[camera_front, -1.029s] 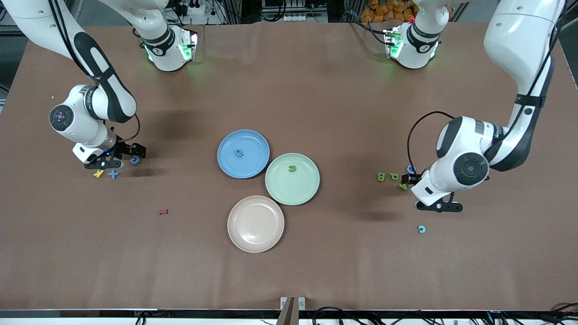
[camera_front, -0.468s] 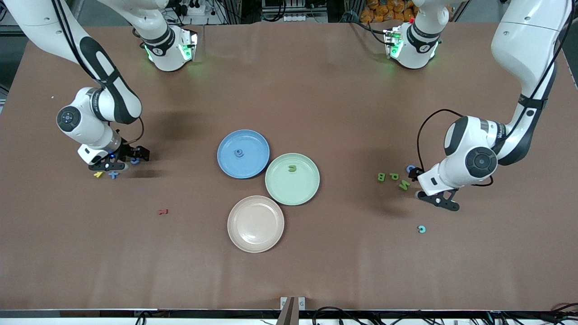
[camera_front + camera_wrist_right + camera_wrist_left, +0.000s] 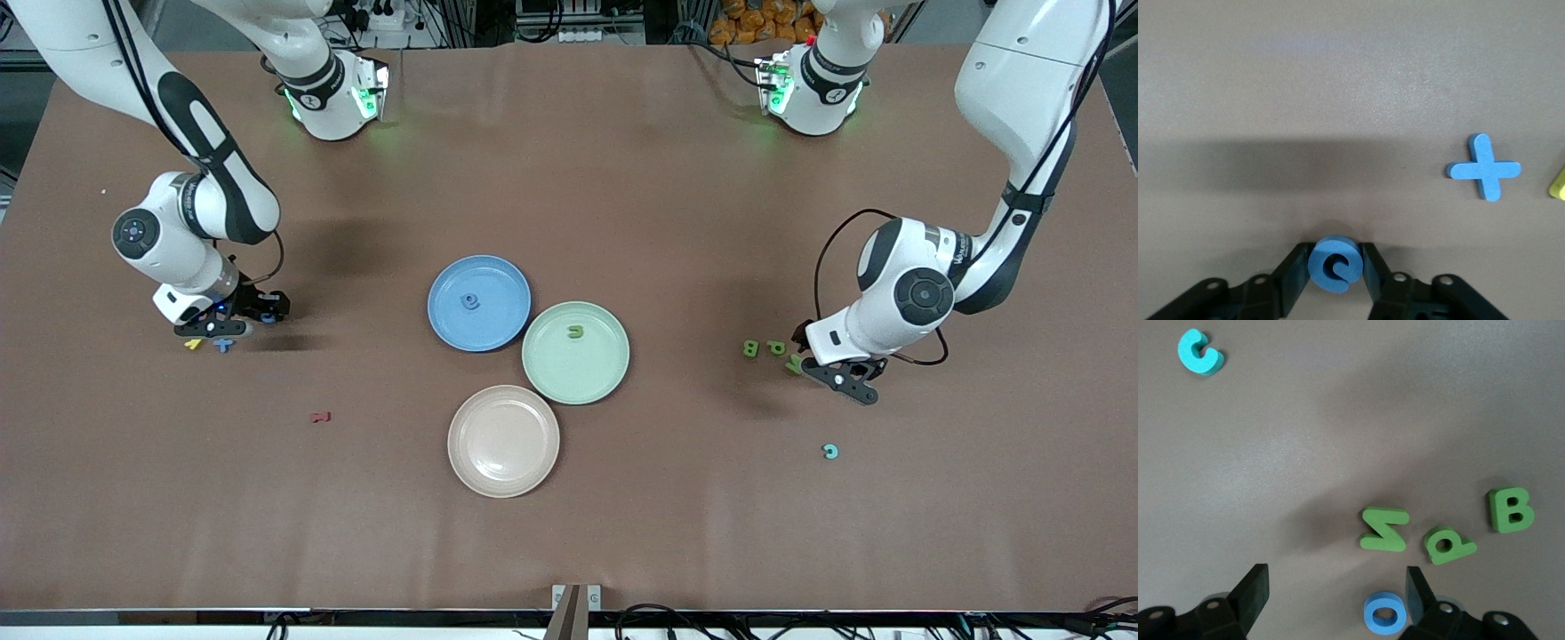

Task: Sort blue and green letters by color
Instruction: 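Grasp the blue c with the right gripper while the left gripper grasps the M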

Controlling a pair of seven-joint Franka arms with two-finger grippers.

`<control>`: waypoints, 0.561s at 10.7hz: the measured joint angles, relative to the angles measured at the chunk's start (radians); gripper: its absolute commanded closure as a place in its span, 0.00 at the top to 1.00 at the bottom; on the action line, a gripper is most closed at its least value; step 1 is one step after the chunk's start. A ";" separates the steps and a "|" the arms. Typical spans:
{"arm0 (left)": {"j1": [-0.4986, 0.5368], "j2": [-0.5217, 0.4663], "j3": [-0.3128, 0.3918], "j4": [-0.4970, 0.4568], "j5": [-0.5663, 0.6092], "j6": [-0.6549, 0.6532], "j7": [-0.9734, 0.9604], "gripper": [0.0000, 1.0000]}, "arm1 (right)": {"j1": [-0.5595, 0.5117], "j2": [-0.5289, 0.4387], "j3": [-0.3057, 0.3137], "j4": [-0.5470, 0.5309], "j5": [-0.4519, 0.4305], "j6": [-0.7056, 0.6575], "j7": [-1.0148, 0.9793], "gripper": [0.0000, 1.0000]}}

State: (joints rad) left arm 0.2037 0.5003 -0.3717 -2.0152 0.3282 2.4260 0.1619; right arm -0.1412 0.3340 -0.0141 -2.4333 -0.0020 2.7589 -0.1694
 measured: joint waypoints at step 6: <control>0.000 0.007 0.000 -0.035 0.000 0.056 0.002 0.82 | 0.020 -0.008 0.007 0.019 0.000 0.001 0.000 0.00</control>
State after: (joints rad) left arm 0.2036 0.5078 -0.3720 -2.0500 0.3286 2.4822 0.1635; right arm -0.1210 0.3262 -0.0068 -2.4141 -0.0020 2.7595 -0.1689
